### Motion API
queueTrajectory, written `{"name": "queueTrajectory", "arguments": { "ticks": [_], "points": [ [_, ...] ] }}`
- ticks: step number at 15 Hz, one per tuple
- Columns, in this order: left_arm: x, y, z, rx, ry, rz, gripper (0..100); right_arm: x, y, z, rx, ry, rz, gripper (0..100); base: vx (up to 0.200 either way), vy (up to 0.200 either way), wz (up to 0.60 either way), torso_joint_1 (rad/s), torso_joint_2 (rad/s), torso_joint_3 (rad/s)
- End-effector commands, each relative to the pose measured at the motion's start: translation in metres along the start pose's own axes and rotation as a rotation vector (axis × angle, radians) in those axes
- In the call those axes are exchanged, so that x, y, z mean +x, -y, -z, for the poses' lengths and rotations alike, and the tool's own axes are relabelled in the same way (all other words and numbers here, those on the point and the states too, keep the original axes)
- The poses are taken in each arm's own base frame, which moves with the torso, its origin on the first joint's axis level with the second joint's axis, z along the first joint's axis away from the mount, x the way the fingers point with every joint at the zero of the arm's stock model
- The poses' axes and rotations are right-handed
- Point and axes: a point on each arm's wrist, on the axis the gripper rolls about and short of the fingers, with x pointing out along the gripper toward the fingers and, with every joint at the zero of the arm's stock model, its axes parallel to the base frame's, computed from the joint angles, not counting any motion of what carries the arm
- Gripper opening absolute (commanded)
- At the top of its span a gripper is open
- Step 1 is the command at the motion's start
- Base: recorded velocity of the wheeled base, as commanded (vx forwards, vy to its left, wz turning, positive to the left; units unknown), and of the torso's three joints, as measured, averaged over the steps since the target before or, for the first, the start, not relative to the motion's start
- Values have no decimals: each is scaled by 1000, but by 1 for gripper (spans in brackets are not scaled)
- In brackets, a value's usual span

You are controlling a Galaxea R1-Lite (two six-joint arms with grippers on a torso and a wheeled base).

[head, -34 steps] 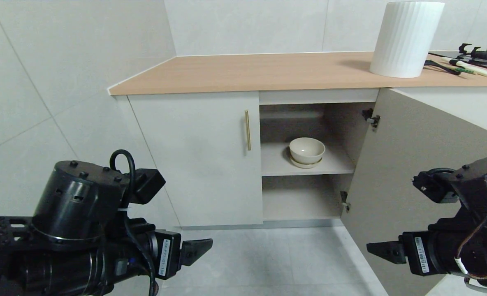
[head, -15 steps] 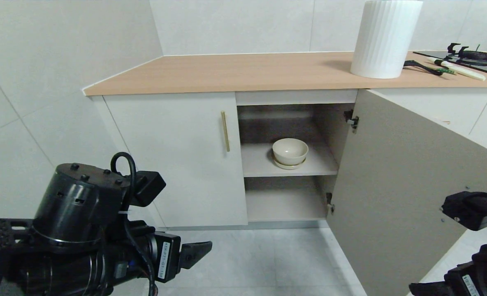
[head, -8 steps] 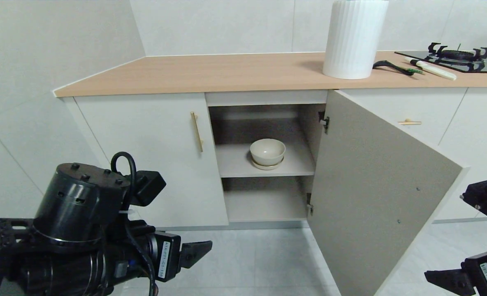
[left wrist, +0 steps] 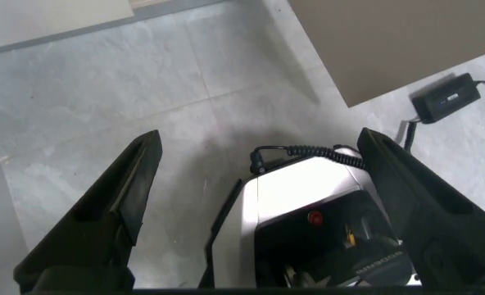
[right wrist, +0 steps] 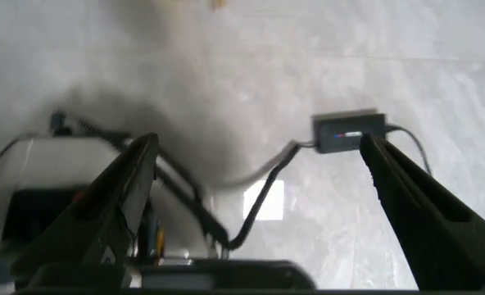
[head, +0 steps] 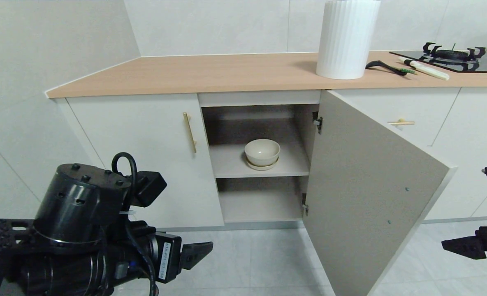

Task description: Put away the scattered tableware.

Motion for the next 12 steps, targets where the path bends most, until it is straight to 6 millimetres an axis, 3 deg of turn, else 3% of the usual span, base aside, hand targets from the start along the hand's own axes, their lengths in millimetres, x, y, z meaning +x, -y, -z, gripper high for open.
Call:
{"name": "queueTrajectory", "arguments": {
  "ticks": [1, 6, 9, 12],
  "points": [
    [0, 0, 0, 0, -1, -1, 100, 5, 11, -5, 46, 7, 51, 100, 0, 0, 0, 0, 0, 0],
    [0, 0, 0, -2, 0, -1, 100, 31, 27, -28, 174, 88, 124, 100, 0, 0, 0, 0, 0, 0],
    [0, 0, 0, -2, 0, -1, 100, 48, 29, -37, 219, 114, 139, 100, 0, 0, 0, 0, 0, 0],
    [0, 0, 0, -2, 2, 0, 100, 54, 29, -42, 254, 144, 133, 100, 0, 0, 0, 0, 0, 0]
  ]
}}
